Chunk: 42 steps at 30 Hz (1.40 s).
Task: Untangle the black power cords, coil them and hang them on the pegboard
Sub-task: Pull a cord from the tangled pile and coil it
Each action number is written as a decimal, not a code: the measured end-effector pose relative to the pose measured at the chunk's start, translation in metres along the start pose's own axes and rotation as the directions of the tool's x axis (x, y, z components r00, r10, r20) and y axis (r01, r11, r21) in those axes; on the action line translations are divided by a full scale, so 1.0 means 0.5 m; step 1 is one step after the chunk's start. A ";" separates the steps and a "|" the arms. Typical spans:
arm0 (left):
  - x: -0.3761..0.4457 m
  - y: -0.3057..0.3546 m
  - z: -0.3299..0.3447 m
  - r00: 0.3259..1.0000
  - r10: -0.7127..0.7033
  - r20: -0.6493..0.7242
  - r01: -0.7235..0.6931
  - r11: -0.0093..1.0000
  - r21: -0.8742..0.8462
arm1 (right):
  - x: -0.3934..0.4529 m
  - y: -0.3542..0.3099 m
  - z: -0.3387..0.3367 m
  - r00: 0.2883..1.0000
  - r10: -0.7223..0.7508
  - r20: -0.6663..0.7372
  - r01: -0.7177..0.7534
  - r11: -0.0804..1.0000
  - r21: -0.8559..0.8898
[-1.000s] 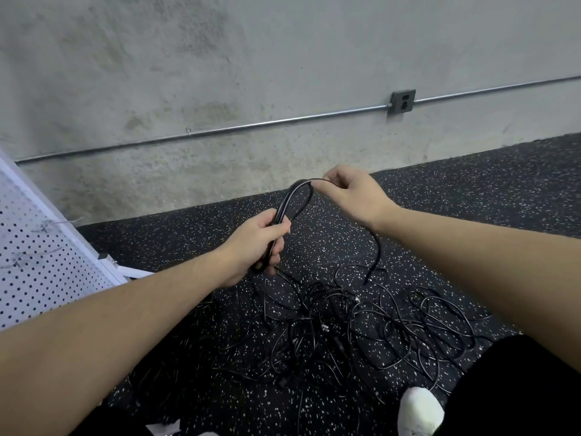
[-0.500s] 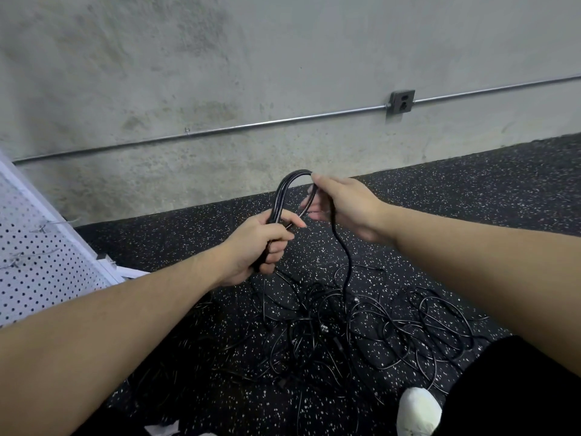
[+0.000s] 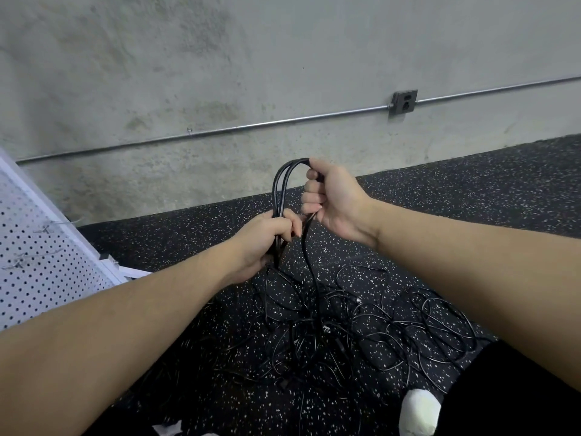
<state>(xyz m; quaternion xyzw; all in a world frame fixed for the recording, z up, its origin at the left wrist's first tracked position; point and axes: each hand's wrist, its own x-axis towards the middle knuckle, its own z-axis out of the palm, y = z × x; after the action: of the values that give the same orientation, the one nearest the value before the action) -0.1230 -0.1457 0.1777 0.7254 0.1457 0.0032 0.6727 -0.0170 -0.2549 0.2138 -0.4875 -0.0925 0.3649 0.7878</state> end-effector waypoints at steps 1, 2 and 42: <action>-0.001 0.001 0.001 0.998 -0.039 0.056 0.044 0.994 -0.096 | 0.001 0.000 0.001 1.000 0.002 -0.004 -0.002 1.000 0.011; -0.005 0.004 0.002 0.991 -0.074 0.115 0.095 0.976 -0.195 | 0.003 0.000 0.002 1.000 0.001 -0.005 -0.001 1.000 0.021; -0.004 -0.016 -0.052 0.921 -0.018 -0.388 0.047 0.997 0.064 | -0.029 0.004 -0.120 0.969 -0.031 0.245 0.247 0.057 -0.967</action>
<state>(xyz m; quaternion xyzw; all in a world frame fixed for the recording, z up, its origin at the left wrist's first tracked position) -0.1321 -0.1206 0.1726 0.7317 0.2877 0.1301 0.6041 0.0019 -0.3062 0.1847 -0.8501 -0.4243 0.1639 0.2655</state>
